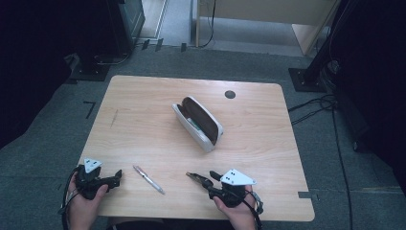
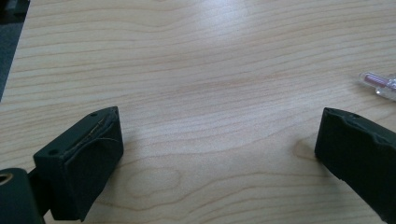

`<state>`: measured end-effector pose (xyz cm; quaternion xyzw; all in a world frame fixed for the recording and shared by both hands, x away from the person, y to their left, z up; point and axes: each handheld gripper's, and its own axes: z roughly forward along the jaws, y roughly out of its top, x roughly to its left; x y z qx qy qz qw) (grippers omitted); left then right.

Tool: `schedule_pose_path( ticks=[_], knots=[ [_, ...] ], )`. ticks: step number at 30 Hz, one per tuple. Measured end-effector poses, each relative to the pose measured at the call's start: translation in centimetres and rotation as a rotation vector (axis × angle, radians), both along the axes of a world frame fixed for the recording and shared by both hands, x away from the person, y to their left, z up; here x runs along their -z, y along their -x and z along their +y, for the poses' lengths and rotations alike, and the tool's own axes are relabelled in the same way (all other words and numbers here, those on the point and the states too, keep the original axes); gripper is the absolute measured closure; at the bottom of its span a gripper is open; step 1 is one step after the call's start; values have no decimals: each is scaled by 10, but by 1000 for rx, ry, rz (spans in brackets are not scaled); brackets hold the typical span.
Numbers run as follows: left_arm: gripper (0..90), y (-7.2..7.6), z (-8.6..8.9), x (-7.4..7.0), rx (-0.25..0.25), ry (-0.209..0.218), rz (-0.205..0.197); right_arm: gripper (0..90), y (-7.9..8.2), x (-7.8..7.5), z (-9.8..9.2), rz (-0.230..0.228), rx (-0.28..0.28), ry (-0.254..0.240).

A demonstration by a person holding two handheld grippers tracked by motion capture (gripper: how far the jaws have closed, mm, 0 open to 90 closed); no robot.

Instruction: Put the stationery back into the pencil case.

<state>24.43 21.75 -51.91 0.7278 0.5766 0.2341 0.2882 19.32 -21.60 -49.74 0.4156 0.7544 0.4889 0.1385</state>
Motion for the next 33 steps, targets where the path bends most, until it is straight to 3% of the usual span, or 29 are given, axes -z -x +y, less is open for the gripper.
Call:
schedule_pose_path(
  ticks=[13,21,33],
  knots=[
    [12,0,0,0,0,0,0,547,2,9,-2,18,-2,21],
    [12,0,0,0,0,0,0,623,7,18,-6,54,0,34],
    [12,0,0,0,0,-1,0,671,8,24,-6,53,-11,56]
  ],
)
